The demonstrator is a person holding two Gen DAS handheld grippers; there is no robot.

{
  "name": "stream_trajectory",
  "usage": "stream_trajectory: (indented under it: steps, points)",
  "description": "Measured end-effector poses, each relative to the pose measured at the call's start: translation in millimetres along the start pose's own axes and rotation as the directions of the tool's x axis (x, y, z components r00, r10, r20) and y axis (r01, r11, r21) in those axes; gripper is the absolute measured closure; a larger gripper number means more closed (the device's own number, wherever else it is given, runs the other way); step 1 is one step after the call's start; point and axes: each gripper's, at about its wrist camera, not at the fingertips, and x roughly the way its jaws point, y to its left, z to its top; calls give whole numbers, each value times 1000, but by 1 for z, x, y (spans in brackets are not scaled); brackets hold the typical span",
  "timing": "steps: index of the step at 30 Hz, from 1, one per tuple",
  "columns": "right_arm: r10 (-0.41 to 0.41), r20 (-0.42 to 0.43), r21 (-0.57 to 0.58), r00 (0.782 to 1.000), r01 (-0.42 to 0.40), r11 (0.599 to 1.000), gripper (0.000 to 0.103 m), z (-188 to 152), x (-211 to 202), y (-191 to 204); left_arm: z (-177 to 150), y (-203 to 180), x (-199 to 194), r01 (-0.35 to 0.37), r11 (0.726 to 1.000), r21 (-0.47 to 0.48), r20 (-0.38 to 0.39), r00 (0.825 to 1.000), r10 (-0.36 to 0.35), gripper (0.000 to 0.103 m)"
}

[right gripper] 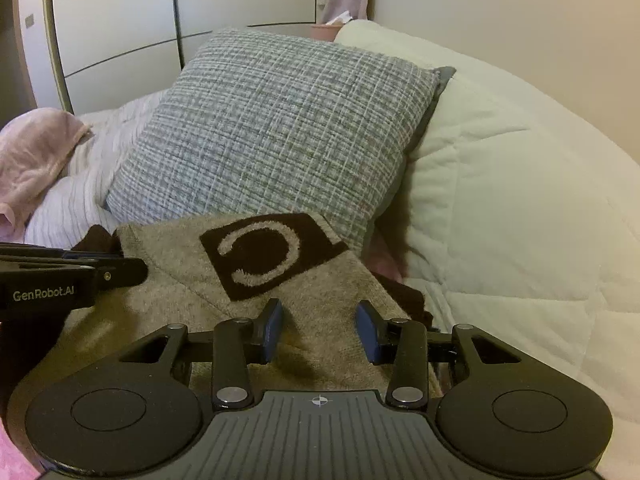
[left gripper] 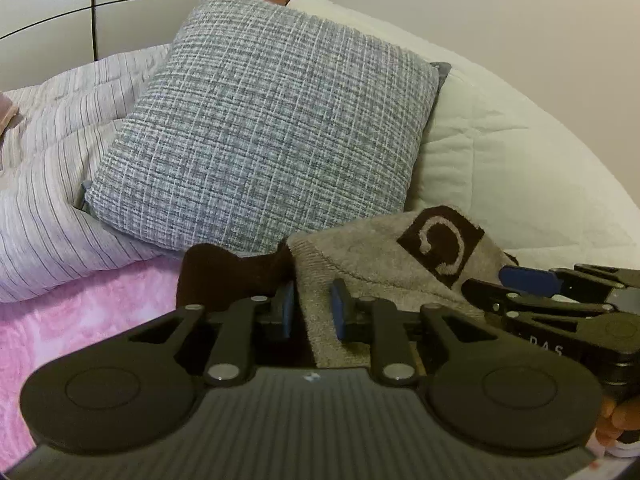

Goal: Fold large clothes
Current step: 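Lower the sweatshirt onto the stack of folded clothes with both grippers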

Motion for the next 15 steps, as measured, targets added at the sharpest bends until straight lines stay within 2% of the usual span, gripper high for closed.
stream_trajectory:
  steps: [8,13,15]
  points:
    - [21,-10,35,1000,-21,999,65,12,-7,7,4,-3,-9,-3,1000,12,-16,1000,3,84]
    - [74,21,63,997,-75,995,65,10,-56,10,3,-6,-44,-3,1000,4,-12,1000,3,84]
    - [105,15,54,994,-105,993,65,0,-77,13,-7,-6,-69,25,1000,-5,-11,1000,-25,84]
